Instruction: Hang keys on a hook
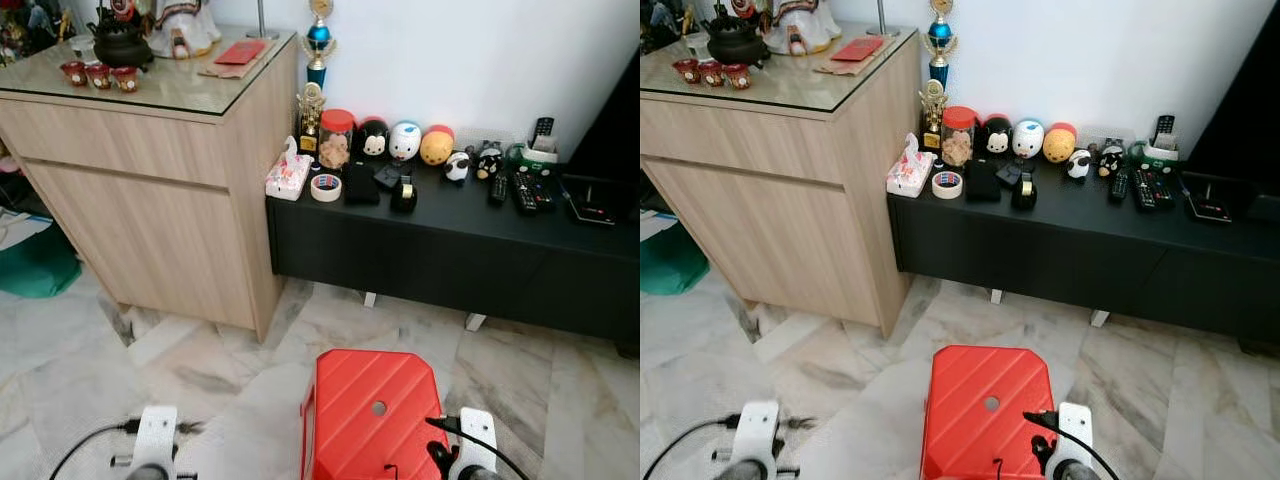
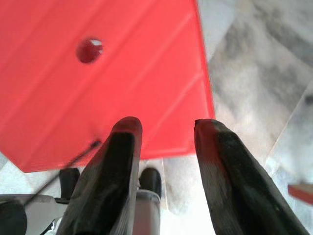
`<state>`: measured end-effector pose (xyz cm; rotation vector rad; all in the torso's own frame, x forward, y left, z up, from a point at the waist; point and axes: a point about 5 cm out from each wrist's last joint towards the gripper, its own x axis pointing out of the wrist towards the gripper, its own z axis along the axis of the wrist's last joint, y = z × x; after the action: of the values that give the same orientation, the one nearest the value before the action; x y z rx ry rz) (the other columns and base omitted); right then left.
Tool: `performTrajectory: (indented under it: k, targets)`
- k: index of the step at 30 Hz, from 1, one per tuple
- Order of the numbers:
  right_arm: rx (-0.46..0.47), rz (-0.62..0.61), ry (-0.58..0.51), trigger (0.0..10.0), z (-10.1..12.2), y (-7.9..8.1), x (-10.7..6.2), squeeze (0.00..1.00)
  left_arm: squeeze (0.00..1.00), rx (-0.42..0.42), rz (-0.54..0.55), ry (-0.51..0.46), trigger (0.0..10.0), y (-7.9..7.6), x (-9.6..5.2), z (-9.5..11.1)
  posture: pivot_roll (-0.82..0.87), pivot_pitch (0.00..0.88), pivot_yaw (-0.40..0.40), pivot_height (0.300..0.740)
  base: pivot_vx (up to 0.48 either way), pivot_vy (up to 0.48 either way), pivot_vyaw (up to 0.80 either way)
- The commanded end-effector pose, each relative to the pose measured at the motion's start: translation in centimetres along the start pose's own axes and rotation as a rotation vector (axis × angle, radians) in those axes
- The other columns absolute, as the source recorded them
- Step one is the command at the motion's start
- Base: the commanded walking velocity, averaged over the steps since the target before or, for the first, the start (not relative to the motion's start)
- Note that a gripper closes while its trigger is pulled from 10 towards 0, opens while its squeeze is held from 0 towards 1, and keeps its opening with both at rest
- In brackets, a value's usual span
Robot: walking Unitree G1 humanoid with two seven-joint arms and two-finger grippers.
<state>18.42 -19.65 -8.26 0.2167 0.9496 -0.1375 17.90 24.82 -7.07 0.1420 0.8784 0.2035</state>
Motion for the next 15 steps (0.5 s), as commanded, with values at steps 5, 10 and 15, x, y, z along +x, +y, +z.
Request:
performTrajectory:
  k: [5,10,15]
  targets:
    - [0.065,-0.092,0.041,10.0,-1.1,-2.8,-0.6,0.0,0.0,-0.021,-0.002,0.065,10.0,-0.4,-0.4,-1.8,0.05,0.0,-0.052,0.74,0.0,0.0,0.0]
    - [0.051,-0.107,0.052,10.0,-1.3,-3.8,-0.9,0.0,0.0,-0.049,0.002,0.074,10.0,-0.6,-0.4,-2.1,0.05,0.0,-0.061,0.74,0.0,0.0,0.0]
    - [0.057,-0.087,0.044,10.0,-1.4,-2.8,-0.7,0.0,0.0,-0.061,-0.008,0.082,10.0,-0.9,-0.4,-2.2,0.05,0.0,-0.046,0.74,0.0,0.0,0.0]
